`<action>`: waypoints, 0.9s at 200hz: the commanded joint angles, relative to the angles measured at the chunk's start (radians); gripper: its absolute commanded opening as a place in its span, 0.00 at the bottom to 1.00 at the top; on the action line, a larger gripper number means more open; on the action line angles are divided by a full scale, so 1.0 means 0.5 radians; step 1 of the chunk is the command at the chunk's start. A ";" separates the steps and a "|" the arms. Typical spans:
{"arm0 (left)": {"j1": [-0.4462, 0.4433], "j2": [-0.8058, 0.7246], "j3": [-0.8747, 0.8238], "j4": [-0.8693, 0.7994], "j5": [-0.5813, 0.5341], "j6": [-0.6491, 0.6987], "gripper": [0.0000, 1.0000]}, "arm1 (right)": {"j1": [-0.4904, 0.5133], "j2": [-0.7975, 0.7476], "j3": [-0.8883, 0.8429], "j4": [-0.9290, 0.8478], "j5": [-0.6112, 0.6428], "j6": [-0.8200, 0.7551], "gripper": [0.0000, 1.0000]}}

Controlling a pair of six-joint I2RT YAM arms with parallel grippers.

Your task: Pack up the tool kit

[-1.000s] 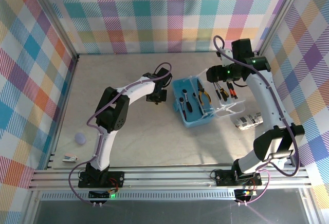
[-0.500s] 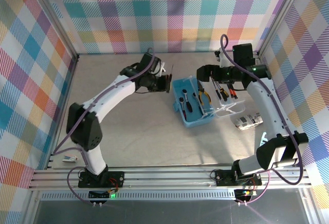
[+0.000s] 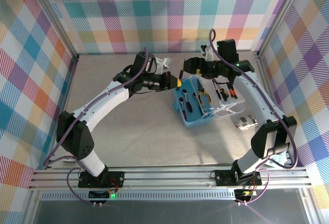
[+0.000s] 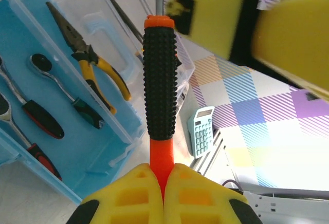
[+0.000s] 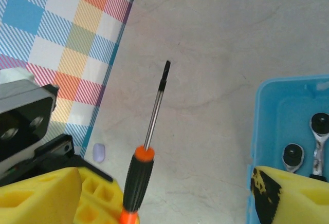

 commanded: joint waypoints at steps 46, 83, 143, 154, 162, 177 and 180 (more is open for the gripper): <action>-0.020 -0.004 0.021 0.101 0.052 -0.029 0.00 | 0.138 0.097 0.075 0.112 -0.045 0.102 0.52; 0.011 0.009 0.074 -0.091 -0.060 0.042 0.41 | -0.020 -0.003 0.054 -0.058 0.030 0.001 0.17; 0.335 -0.102 0.051 -0.781 -0.733 0.322 1.00 | -0.544 -0.069 0.329 -0.844 0.571 -0.653 0.00; 0.362 -0.047 0.085 -0.957 -0.911 0.379 1.00 | -0.543 -0.013 0.372 -0.959 0.812 -0.758 0.01; 0.374 -0.012 0.098 -1.033 -1.019 0.397 1.00 | -0.546 0.029 0.387 -1.012 0.942 -0.805 0.02; 0.387 0.042 0.083 -1.104 -1.147 0.411 1.00 | -0.554 0.103 0.394 -1.045 1.143 -0.855 0.01; 0.388 0.051 0.077 -1.108 -1.156 0.413 1.00 | -0.554 0.116 0.398 -1.048 1.169 -0.863 0.01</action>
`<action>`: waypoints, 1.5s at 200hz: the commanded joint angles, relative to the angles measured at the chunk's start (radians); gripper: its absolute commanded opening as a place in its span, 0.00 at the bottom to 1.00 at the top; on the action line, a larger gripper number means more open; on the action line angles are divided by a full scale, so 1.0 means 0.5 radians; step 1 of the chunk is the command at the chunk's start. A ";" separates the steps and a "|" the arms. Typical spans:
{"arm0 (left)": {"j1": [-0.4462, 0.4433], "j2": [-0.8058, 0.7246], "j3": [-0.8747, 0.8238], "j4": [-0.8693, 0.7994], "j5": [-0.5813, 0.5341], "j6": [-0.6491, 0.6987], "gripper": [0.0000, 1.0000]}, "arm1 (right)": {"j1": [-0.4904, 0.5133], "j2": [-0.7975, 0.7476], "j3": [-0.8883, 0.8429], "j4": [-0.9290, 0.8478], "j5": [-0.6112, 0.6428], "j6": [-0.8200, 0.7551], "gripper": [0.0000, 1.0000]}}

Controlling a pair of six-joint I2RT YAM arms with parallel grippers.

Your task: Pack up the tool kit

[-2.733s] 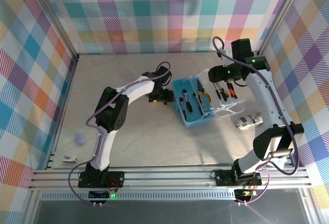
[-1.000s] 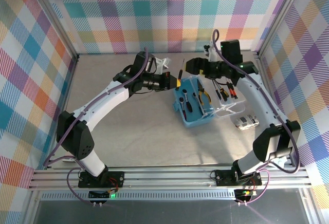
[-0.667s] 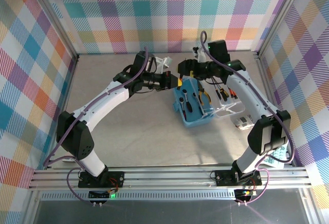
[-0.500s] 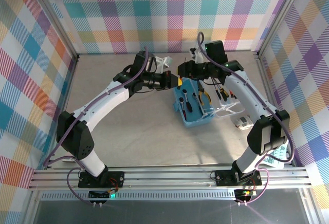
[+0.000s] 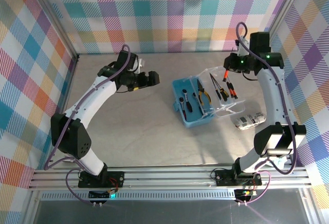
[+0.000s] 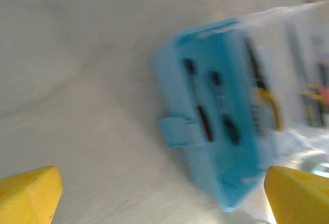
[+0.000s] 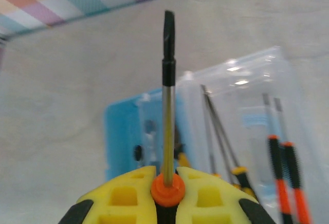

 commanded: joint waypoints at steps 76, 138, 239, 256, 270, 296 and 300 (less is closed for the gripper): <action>-0.002 0.156 -0.091 -0.243 -0.326 0.117 1.00 | 0.017 0.427 0.125 -0.300 0.674 -0.521 0.00; -0.002 0.219 -0.044 -0.244 -0.311 0.122 1.00 | 0.040 0.467 0.018 -0.219 0.560 -0.543 0.06; -0.002 0.214 -0.041 -0.263 -0.311 0.140 1.00 | 0.074 0.549 -0.040 -0.169 0.541 -0.550 0.16; -0.002 0.214 -0.040 -0.265 -0.308 0.141 1.00 | 0.074 0.548 -0.043 -0.169 0.534 -0.551 0.23; -0.002 0.212 -0.038 -0.268 -0.308 0.144 1.00 | 0.075 0.541 -0.043 -0.172 0.532 -0.553 0.30; -0.002 0.208 -0.041 -0.271 -0.313 0.148 1.00 | 0.073 0.510 -0.040 -0.189 0.531 -0.556 0.42; -0.002 0.206 -0.040 -0.268 -0.311 0.148 1.00 | 0.075 0.503 -0.037 -0.193 0.531 -0.554 0.44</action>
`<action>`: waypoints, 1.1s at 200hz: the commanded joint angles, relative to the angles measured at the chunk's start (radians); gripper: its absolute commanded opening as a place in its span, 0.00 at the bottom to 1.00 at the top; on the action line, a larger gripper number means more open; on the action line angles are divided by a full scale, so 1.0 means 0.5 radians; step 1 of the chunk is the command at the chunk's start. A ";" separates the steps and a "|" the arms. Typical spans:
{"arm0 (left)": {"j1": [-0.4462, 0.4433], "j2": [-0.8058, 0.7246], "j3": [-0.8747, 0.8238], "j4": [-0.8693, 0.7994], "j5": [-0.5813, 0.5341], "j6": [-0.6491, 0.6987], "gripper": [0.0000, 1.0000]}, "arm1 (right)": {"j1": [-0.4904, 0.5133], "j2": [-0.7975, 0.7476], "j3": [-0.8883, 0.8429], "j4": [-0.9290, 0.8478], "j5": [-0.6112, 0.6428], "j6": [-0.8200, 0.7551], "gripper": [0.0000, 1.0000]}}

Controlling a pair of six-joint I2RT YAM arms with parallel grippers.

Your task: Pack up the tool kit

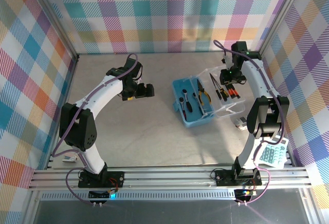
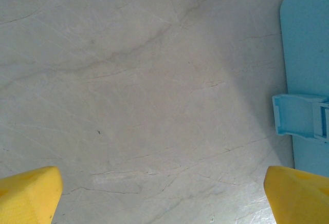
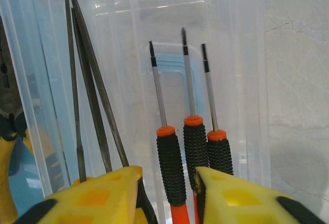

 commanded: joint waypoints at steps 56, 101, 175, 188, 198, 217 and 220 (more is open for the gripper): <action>-0.006 -0.027 -0.036 -0.005 -0.006 0.041 1.00 | -0.167 -0.324 -0.084 0.100 -0.234 0.334 0.86; -0.008 -0.076 -0.153 0.065 0.015 0.024 1.00 | -0.298 -0.300 -0.242 0.175 -0.437 0.392 0.99; -0.006 -0.119 -0.239 0.114 0.017 0.041 1.00 | -0.288 -0.383 -0.717 0.512 -0.837 0.648 0.99; -0.006 -0.110 -0.235 0.123 0.032 0.043 1.00 | -0.248 -0.427 -0.789 0.542 -0.853 0.686 0.99; -0.006 -0.104 -0.229 0.133 0.042 0.041 1.00 | -0.210 -0.463 -0.836 0.575 -0.883 0.719 0.99; -0.006 -0.091 -0.215 0.134 0.048 0.041 1.00 | -0.142 -0.529 -0.902 0.612 -0.891 0.770 0.99; -0.006 -0.091 -0.215 0.135 0.049 0.042 1.00 | -0.132 -0.538 -0.907 0.614 -0.895 0.778 0.99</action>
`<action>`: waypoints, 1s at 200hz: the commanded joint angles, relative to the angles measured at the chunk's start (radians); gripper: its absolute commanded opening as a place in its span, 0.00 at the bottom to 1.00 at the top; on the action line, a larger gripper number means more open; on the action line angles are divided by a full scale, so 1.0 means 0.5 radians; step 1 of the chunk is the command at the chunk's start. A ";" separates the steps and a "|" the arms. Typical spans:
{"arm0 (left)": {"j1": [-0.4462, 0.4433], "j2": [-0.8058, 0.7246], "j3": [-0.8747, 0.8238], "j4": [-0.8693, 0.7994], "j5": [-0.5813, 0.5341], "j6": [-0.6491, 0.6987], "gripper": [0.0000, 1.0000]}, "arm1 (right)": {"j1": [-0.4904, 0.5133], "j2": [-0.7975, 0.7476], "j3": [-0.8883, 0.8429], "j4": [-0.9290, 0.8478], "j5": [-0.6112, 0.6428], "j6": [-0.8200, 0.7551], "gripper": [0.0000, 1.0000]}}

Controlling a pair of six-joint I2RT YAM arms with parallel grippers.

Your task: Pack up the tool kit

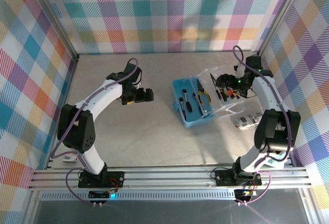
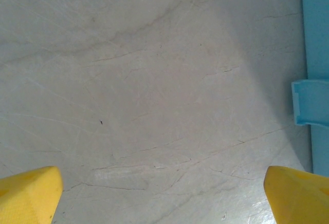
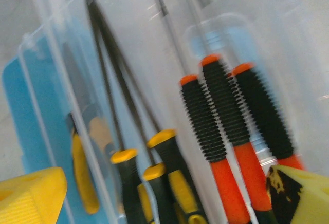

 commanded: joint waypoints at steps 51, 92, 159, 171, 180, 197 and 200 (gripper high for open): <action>-0.006 -0.045 -0.017 0.027 0.023 0.022 1.00 | 0.305 -0.194 -0.110 0.033 -0.171 0.274 0.99; -0.006 -0.061 -0.023 0.022 0.024 0.025 1.00 | 0.457 -0.226 -0.053 0.027 -0.129 0.381 0.99; -0.006 -0.068 -0.016 0.010 0.034 0.031 1.00 | 0.435 -0.468 0.054 -0.147 0.197 0.411 0.99; -0.006 -0.066 -0.016 0.011 0.035 0.034 1.00 | 0.385 -0.593 0.041 -0.179 0.249 0.445 0.99; -0.006 -0.064 -0.016 0.016 0.041 0.034 1.00 | 0.339 -0.692 0.003 -0.220 0.285 0.466 0.99; -0.006 -0.047 -0.022 0.032 0.052 0.033 1.00 | 0.247 -0.902 -0.175 -0.269 0.331 0.528 0.97; -0.006 -0.044 -0.023 0.035 0.051 0.031 1.00 | 0.229 -0.941 -0.216 -0.277 0.337 0.547 0.96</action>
